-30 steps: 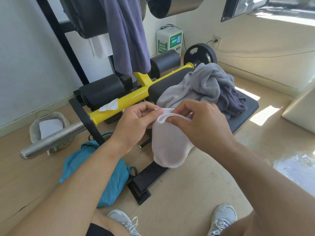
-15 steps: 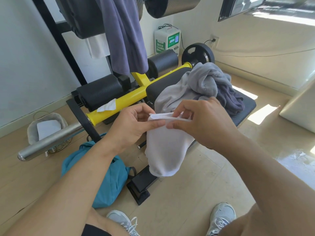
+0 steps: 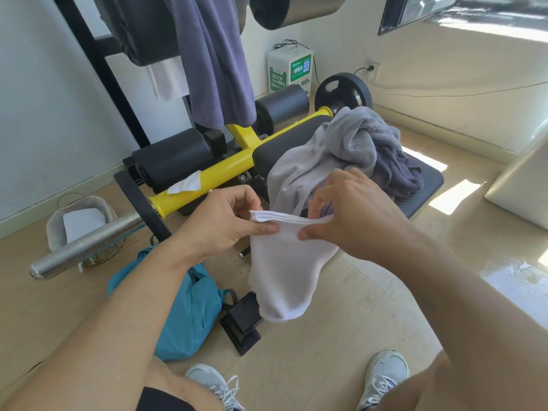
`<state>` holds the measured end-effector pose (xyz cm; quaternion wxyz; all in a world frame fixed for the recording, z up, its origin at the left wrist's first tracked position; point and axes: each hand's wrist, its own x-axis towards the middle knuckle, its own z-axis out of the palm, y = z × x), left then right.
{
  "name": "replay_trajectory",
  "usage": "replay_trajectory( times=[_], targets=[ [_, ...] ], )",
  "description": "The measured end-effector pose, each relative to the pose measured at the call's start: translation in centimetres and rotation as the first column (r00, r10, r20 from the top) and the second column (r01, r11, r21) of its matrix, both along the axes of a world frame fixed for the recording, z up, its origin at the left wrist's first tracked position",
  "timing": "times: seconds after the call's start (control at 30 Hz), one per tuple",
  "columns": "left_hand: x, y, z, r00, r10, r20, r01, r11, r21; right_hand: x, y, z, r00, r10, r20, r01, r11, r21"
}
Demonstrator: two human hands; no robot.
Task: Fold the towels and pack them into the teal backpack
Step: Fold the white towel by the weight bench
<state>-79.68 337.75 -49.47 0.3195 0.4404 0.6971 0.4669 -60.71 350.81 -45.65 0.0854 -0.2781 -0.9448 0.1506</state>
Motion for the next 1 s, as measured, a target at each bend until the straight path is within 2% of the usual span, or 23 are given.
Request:
replay_trajectory(
  times=[0.17,0.27,0.37,0.43,0.5,0.53,0.57,0.63,0.67,0.7,0.77,0.83,0.87,0.9,1.0],
  targets=[
    [-0.3,-0.3,0.5,1.0,0.016,-0.004,-0.016,0.986,-0.165,-0.5,-1.0,-0.9,0.999,0.026,0.037,-0.016,0.968,-0.252],
    [-0.6,-0.8,0.7,0.999,0.03,0.015,-0.024,0.955,-0.296,-1.0,-1.7,-1.8,0.999,0.035,0.034,-0.024,0.961,-0.274],
    [-0.7,-1.3,0.7,0.991,-0.026,0.128,0.077,0.907,-0.414,-1.5,-2.8,-2.6,0.997,0.052,0.05,-0.035,0.952,-0.305],
    [-0.3,-1.2,0.7,0.988,-0.022,0.155,0.089,0.893,-0.441,-2.0,-3.9,-3.4,0.995,0.086,0.052,-0.063,0.938,-0.34],
    [0.2,-0.8,0.8,0.983,0.048,0.176,0.029,0.91,-0.413,-2.7,-5.5,-4.2,0.995,0.095,0.005,-0.084,0.906,-0.415],
    [0.4,-0.6,0.7,0.991,0.073,0.11,-0.023,0.917,-0.399,-3.0,-6.2,-4.4,0.995,0.097,-0.021,-0.096,0.879,-0.468],
    [0.4,-0.5,0.6,0.997,0.069,-0.043,-0.081,0.919,-0.387,-3.3,-6.9,-4.3,0.993,0.108,-0.041,-0.113,0.841,-0.529],
    [0.2,-0.6,0.0,0.922,0.022,-0.387,-0.165,0.925,-0.342,-3.5,-7.7,-3.9,0.98,0.2,-0.004,-0.157,0.758,-0.633],
    [0.0,-0.6,-0.1,0.885,0.01,-0.466,-0.175,0.934,-0.311,-3.3,-7.7,-3.5,0.959,0.277,0.056,-0.175,0.738,-0.652],
    [-0.3,-0.7,-0.2,0.869,0.005,-0.494,-0.165,0.945,-0.281,-2.9,-7.5,-3.2,0.931,0.341,0.13,-0.182,0.743,-0.644],
    [-0.7,-0.9,-0.1,0.864,0.018,-0.503,-0.148,0.964,-0.22,-2.2,-6.5,-3.1,0.891,0.359,0.276,-0.17,0.83,-0.532],
    [-0.9,-1.1,0.1,0.855,0.043,-0.517,-0.15,0.974,-0.168,-1.9,-5.1,-3.5,0.906,0.201,0.372,-0.093,0.953,-0.288],
    [-1.0,-1.1,0.3,0.846,0.059,-0.531,-0.154,0.979,-0.137,-1.9,-4.4,-3.8,0.925,0.11,0.363,-0.041,0.98,-0.193],
    [-0.9,-1.2,0.5,0.835,0.076,-0.545,-0.158,0.982,-0.105,-2.0,-3.8,-4.0,0.946,0.045,0.321,0.009,0.987,-0.164],
    [-0.7,-1.5,1.1,0.818,0.128,-0.562,-0.153,0.988,0.002,-2.3,-2.4,-4.7,0.991,0.004,0.135,0.034,0.96,-0.279]
  ],
)
